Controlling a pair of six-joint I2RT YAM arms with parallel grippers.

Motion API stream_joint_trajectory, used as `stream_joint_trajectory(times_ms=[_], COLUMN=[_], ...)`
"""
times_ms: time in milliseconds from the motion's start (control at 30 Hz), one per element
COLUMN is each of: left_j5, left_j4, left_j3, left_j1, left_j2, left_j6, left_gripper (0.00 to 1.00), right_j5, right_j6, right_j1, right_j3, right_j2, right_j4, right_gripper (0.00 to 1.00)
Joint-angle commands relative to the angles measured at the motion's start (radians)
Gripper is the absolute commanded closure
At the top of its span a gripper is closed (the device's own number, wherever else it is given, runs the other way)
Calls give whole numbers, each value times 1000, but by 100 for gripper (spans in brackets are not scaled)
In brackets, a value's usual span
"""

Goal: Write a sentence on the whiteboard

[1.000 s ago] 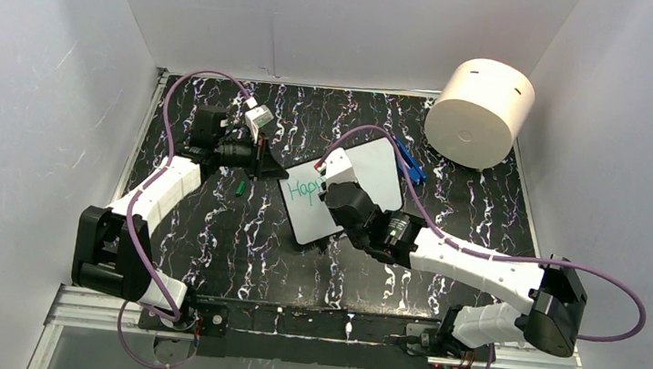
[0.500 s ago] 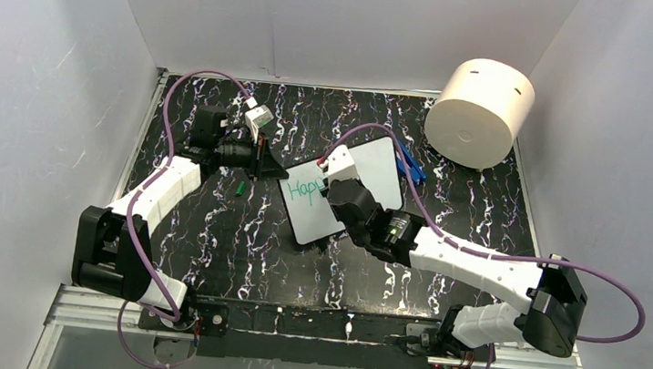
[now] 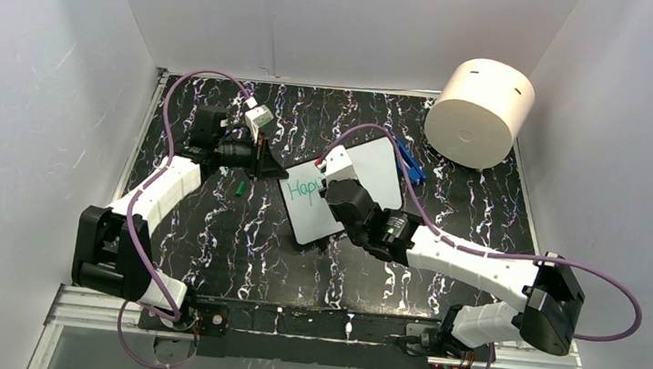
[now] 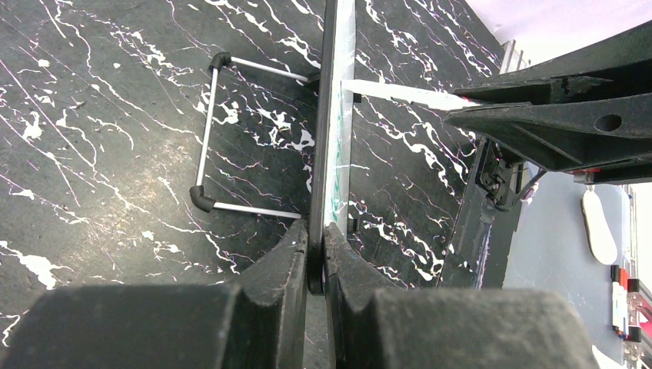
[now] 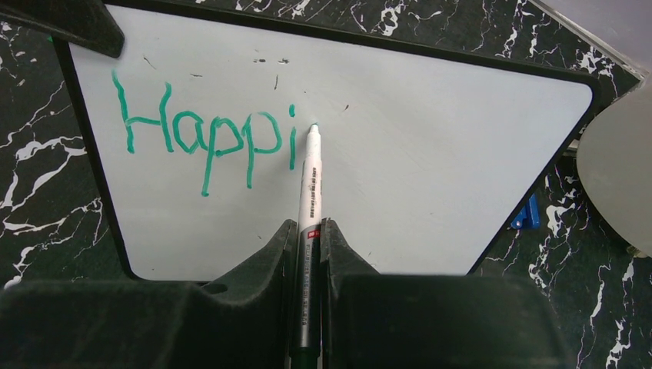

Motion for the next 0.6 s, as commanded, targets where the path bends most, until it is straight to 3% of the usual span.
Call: stream_joint_trajectory(times_ms=[0,567], left_j5=[-78,-78], left_j4=[-65,-65], left_j3=[-2,-3], left_j1=[-15,-15], left_j2=[29,30], left_j6=[47,47], left_gripper=[100,100], right_j5=[-5,-51], right_j6=[4,55], right_j1=[-8,-8], right_j3=[18,17], right_j2=[18,13], right_j4=[7,-90], right_gripper=[100,100])
